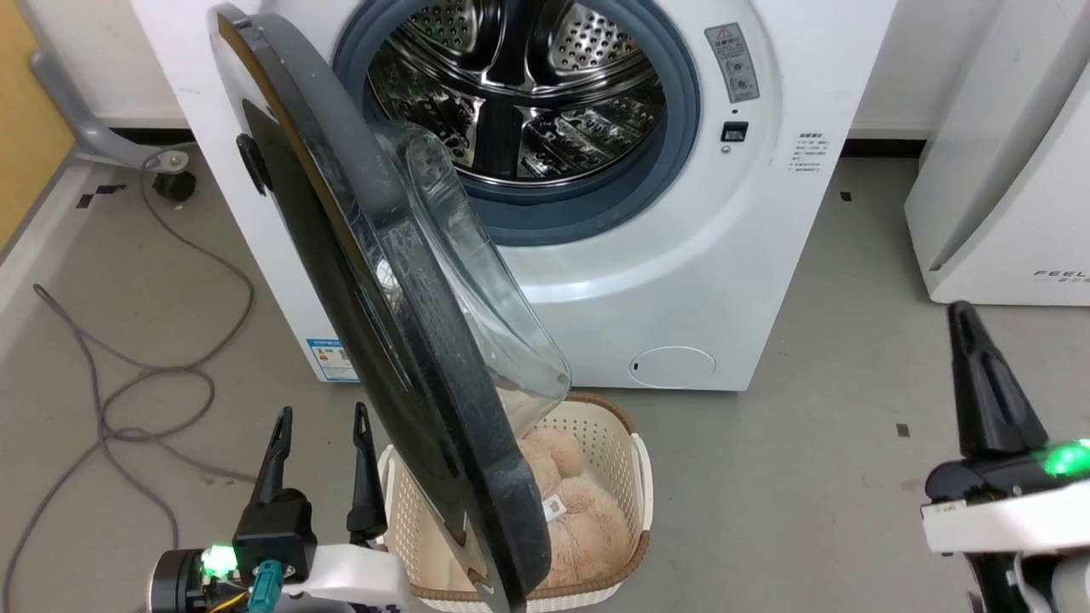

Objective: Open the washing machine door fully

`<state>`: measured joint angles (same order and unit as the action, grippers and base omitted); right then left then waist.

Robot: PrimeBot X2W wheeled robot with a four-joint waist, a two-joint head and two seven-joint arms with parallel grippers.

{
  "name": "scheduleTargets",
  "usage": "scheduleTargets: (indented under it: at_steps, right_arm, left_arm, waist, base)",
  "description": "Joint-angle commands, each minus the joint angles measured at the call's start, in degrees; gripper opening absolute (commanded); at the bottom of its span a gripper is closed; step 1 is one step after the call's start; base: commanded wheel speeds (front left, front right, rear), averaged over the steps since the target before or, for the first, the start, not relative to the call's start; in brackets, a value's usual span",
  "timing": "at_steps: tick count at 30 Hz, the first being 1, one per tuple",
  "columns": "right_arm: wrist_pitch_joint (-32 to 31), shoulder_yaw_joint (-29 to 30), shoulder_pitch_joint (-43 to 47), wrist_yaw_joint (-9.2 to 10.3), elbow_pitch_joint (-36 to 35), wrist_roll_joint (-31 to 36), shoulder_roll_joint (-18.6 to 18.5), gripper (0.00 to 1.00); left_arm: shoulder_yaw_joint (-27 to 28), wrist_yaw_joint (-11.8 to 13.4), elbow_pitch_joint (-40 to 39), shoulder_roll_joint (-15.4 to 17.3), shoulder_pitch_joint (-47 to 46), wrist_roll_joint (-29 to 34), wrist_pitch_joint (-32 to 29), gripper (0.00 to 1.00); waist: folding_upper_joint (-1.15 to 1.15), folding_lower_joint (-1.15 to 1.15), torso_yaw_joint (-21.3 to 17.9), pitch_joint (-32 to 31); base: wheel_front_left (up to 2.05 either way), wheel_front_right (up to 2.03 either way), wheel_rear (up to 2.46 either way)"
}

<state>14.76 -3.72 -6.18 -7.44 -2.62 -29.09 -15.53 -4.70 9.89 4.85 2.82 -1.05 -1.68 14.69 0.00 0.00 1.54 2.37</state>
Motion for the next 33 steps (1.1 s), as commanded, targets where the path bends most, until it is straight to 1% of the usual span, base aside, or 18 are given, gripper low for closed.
scheduleTargets:
  at_steps: [1, 3, 4, 5, 7, 10, 12, 14, 15, 16, 17, 20, 29, 30, 31, 32, 33]
  right_arm:
    - [0.2, 1.5, 2.1, -0.05, -0.7, 2.9, 1.9, 0.00]
    - [0.2, 2.1, 3.5, -0.05, -0.9, 7.9, 2.4, 0.00]
    - [0.2, 2.2, 4.1, -0.05, -0.9, 9.3, 3.0, 0.00]
    - [0.2, 2.2, 4.1, -0.05, -0.9, 9.3, 3.0, 0.00]
    - [0.2, 2.4, 5.4, -0.05, -0.6, 12.5, 3.6, 0.00]
    - [0.2, 2.6, 6.9, -0.05, 0.5, 14.5, 5.2, 0.00]
    - [0.2, 2.3, 7.6, -0.05, 1.6, 16.0, 5.5, 0.00]
    - [0.2, 2.8, 8.1, -0.05, 2.3, 16.3, 6.9, 0.00]
    - [0.2, 2.9, 8.5, -0.05, 2.8, 16.5, 7.4, 0.28]
    - [0.2, 3.1, 8.7, -0.05, 3.1, 17.1, 7.7, 0.91]
    - [0.2, 3.3, 8.9, -0.05, 3.1, 17.9, 7.9, 1.00]
    - [0.2, 3.6, 9.3, -0.05, 3.2, 19.5, 8.8, 1.00]
    - [0.2, 4.4, 10.1, -0.05, 2.6, 20.6, 10.3, 1.00]
    - [0.2, 4.4, 10.1, -0.05, 2.5, 20.6, 10.4, 1.00]
    - [0.2, 4.4, 10.1, -0.05, 2.5, 20.7, 10.5, 1.00]
    - [0.2, 4.4, 10.1, -0.05, 2.5, 20.7, 10.5, 1.00]
    - [0.2, 4.4, 10.1, -0.05, 2.4, 20.8, 10.6, 1.00]
  left_arm:
    - [0.2, -0.2, -0.3, 0.1, 0.8, 0.4, 0.3, 1.00]
    - [0.2, -0.3, -0.3, 0.1, 0.8, 0.5, 0.3, 1.00]
    - [0.2, -0.3, -0.3, 0.1, 0.8, 0.5, 0.3, 1.00]
    - [0.2, -0.3, -0.3, 0.1, 0.8, 0.5, 0.3, 1.00]
    - [0.1, -0.3, -0.3, 0.1, 0.7, 0.5, 0.3, 1.00]
    - [0.2, -0.4, -0.3, 0.1, 0.5, 0.4, 0.3, 1.00]
    - [0.1, -0.4, -0.3, 0.1, 0.4, 0.4, 0.3, 1.00]
    - [0.1, -0.4, -0.2, 0.1, 0.3, 0.4, 0.3, 1.00]
    - [0.0, -0.4, -0.2, 0.1, 0.3, 0.4, 0.3, 1.00]
    - [0.0, -0.3, -0.1, 0.1, 0.3, 0.4, 0.3, 1.00]
    - [0.0, -0.3, -0.1, 0.1, 0.3, 0.4, 0.3, 1.00]
    - [0.1, -0.4, 0.0, 0.1, 0.4, 0.4, 0.3, 1.00]
    - [0.7, -0.4, -0.7, 0.1, 0.5, 0.3, 0.3, 1.00]
    - [0.9, -0.3, -1.0, 0.1, 0.3, 0.4, 0.3, 0.81]
    - [1.1, -0.2, -1.5, 0.1, 0.1, 0.4, 0.3, 0.34]
    - [1.4, -0.1, -2.3, 0.1, -0.1, 0.4, 0.3, 0.00]
    - [1.7, -0.1, -3.0, 0.2, -0.4, 0.4, 0.3, 0.00]
  waist:
    - [0.00, 0.00, -0.2, -0.1]
    - [0.00, 0.00, -0.2, 0.0]
    - [0.00, 0.00, -0.2, 0.0]
    - [0.00, 0.00, -0.2, 0.0]
    - [0.00, 0.00, -0.2, 0.1]
    - [0.00, 0.00, -0.1, 0.3]
    - [0.00, 0.00, -0.1, 0.4]
    - [0.00, 0.00, 0.0, 0.5]
    - [0.00, 0.00, 0.1, 0.5]
    - [0.00, 0.00, 0.1, 0.5]
    - [0.00, 0.00, 0.2, 0.6]
    - [0.00, 0.00, 0.2, 0.5]
    - [0.00, 0.00, 0.0, 0.1]
    - [0.00, 0.00, 0.0, 0.1]
    - [0.00, 0.00, 0.0, 0.0]
    - [0.00, 0.00, 0.0, 0.1]
    - [0.00, 0.00, 0.0, 0.1]
  base:
    - [0.00, 0.00, 0.00]
    - [0.00, 0.00, 0.00]
    - [0.00, 0.00, 0.00]
    - [0.00, 0.00, 0.00]
    - [0.00, 0.00, 0.00]
    - [0.00, 0.00, 0.00]
    - [0.00, 0.00, 0.00]
    - [0.00, 0.00, 0.00]
    - [0.00, 0.00, 0.00]
    - [0.00, 0.00, 0.00]
    - [0.00, 0.00, 0.00]
    - [0.00, 0.00, 0.00]
    - [0.00, 0.00, 0.00]
    - [0.00, 0.00, 0.00]
    - [0.00, 0.00, 0.00]
    - [0.00, 0.00, 0.00]
    - [0.00, 0.00, 0.00]
